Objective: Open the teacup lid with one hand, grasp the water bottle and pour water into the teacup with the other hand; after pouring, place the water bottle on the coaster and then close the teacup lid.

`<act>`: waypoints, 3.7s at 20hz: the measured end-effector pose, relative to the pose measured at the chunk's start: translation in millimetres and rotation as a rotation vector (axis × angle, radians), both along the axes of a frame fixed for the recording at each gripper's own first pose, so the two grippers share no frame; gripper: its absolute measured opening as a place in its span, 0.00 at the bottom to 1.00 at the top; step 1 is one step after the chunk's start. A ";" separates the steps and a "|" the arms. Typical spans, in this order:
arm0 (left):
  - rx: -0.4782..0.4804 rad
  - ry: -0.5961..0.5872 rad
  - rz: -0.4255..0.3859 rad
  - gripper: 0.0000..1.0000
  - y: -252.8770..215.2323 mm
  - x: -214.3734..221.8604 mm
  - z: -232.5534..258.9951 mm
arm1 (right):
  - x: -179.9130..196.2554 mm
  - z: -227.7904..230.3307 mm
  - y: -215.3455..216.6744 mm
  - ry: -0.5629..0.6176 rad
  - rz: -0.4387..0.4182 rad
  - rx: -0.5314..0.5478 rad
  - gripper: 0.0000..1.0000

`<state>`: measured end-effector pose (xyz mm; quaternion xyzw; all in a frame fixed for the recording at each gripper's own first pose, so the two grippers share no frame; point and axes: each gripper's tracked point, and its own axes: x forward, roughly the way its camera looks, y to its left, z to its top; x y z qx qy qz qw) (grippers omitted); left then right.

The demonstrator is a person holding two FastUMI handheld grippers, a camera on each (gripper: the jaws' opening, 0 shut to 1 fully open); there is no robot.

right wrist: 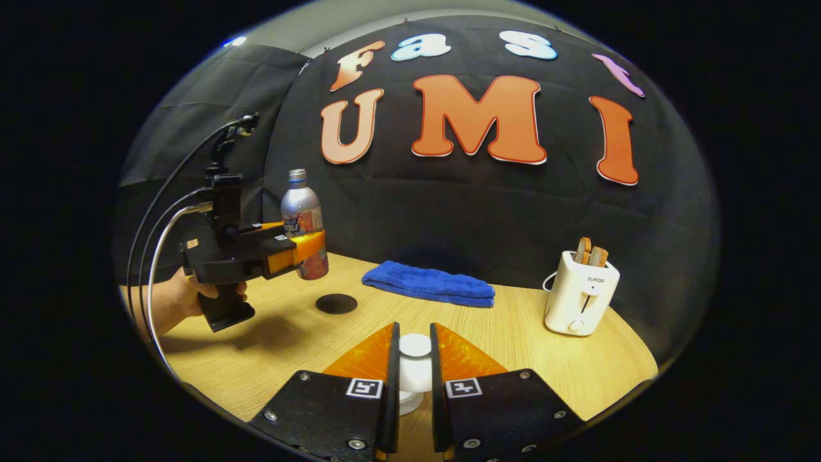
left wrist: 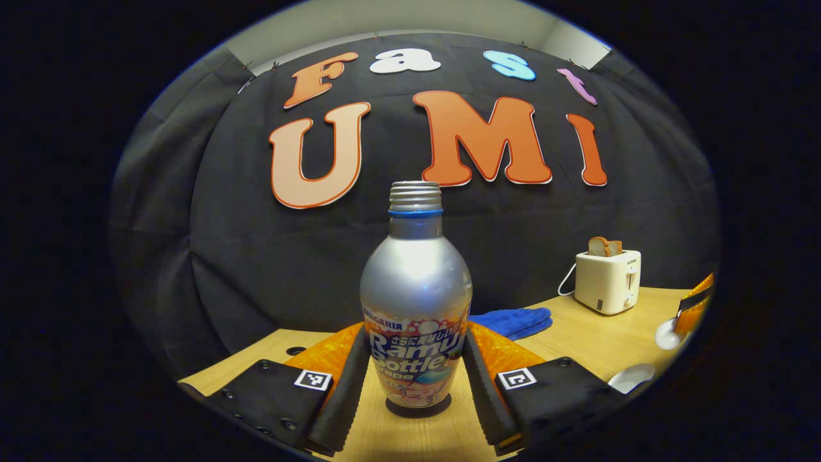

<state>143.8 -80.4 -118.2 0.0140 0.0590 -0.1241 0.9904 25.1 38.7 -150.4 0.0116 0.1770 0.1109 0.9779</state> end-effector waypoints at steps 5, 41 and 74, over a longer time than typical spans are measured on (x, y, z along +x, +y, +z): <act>-0.049 0.069 0.001 0.79 -0.8 -3.0 -7.7 | -3.4 -2.2 -11.8 0.004 -0.020 -0.003 0.21; -0.036 0.226 0.036 0.94 11.4 -26.5 -5.9 | 1.2 -40.9 36.4 0.090 0.061 0.045 0.21; -0.072 0.085 0.084 0.95 27.8 -69.0 57.3 | 6.0 -32.4 29.8 0.018 -0.002 0.030 0.73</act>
